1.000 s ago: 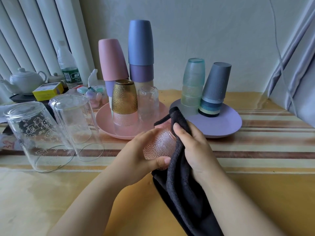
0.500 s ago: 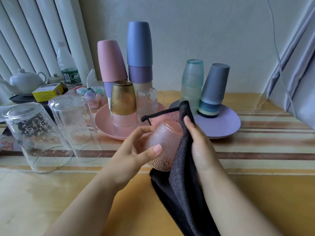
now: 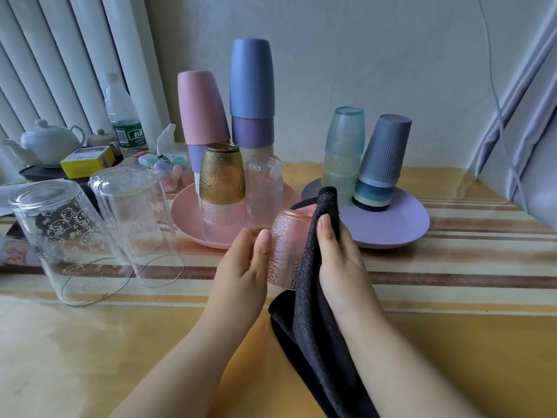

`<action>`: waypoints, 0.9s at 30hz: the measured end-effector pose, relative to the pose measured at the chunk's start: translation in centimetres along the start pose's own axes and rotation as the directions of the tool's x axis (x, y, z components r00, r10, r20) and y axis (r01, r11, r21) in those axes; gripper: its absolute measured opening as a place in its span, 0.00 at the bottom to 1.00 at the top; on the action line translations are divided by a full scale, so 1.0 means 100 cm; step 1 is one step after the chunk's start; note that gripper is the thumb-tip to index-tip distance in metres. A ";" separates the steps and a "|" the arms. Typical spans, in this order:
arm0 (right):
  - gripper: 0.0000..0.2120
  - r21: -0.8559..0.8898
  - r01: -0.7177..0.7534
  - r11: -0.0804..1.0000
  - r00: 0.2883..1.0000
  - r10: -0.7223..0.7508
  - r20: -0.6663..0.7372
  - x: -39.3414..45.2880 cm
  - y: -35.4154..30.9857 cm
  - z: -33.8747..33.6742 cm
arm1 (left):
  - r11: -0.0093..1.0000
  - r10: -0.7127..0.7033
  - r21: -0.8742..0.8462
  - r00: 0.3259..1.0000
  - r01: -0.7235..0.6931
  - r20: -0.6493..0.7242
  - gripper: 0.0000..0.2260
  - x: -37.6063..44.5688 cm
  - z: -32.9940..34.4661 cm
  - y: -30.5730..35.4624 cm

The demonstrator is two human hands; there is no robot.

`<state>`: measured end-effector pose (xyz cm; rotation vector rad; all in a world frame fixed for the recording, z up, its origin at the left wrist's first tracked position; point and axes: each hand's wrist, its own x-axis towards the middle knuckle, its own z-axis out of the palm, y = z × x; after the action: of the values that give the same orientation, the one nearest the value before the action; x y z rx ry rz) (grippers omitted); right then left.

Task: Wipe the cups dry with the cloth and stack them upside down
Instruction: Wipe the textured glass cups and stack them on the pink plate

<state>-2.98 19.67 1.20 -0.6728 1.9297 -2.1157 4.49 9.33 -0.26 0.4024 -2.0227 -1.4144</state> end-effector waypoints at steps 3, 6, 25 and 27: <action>0.07 -0.013 0.026 1.000 0.998 -0.026 -0.048 0.003 0.002 0.000 | 0.997 -0.013 0.073 0.991 0.003 0.134 0.20 -0.002 0.000 0.000; 0.08 0.002 0.019 1.000 0.998 -0.018 -0.063 0.003 0.005 0.000 | 0.997 -0.072 -0.018 0.967 0.079 0.246 0.27 -0.002 -0.001 -0.003; 0.09 -0.198 -0.151 0.968 0.983 0.168 0.073 0.008 0.021 0.002 | 0.993 0.015 0.118 0.955 0.020 -0.295 0.33 0.016 -0.021 0.008; 0.08 -0.206 -0.160 0.965 0.982 0.177 0.067 0.008 0.020 0.000 | 0.984 0.029 0.175 0.938 0.034 -0.346 0.38 0.027 -0.024 0.021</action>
<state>-3.96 19.06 -0.61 -0.5985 2.0902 -1.7814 4.22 6.83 3.05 0.6829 -1.8589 -1.0756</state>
